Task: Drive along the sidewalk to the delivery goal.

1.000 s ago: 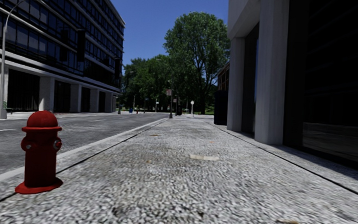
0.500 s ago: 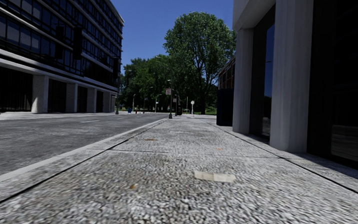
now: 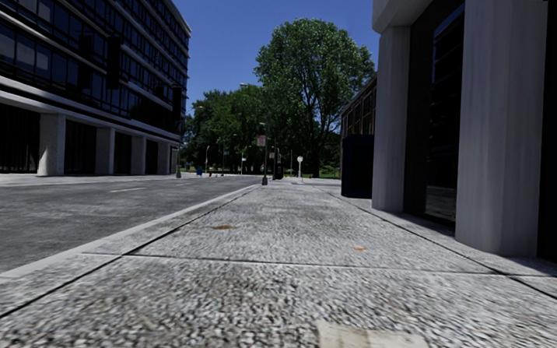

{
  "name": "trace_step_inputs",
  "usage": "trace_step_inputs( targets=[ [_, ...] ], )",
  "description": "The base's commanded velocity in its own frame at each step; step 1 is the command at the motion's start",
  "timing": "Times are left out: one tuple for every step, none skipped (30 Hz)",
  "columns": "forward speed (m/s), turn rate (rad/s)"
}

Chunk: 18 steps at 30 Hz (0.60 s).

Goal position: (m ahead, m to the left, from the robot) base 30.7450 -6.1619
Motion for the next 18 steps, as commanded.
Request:
trace_step_inputs(
  targets=[
    [2.00, 0.00],
    [2.00, 0.00],
    [2.00, 0.00],
    [2.00, 0.00],
    [2.00, 0.00],
    [2.00, 0.00],
    [2.00, 0.00],
    [2.00, 0.00],
    [2.00, 0.00],
    [2.00, 0.00],
    [2.00, 0.00],
    [2.00, 0.00],
    [2.00, 0.00],
    [2.00, 0.00],
    [2.00, 0.00],
    [2.00, 0.00],
    [2.00, 0.00],
    [2.00, 0.00]
  ],
)
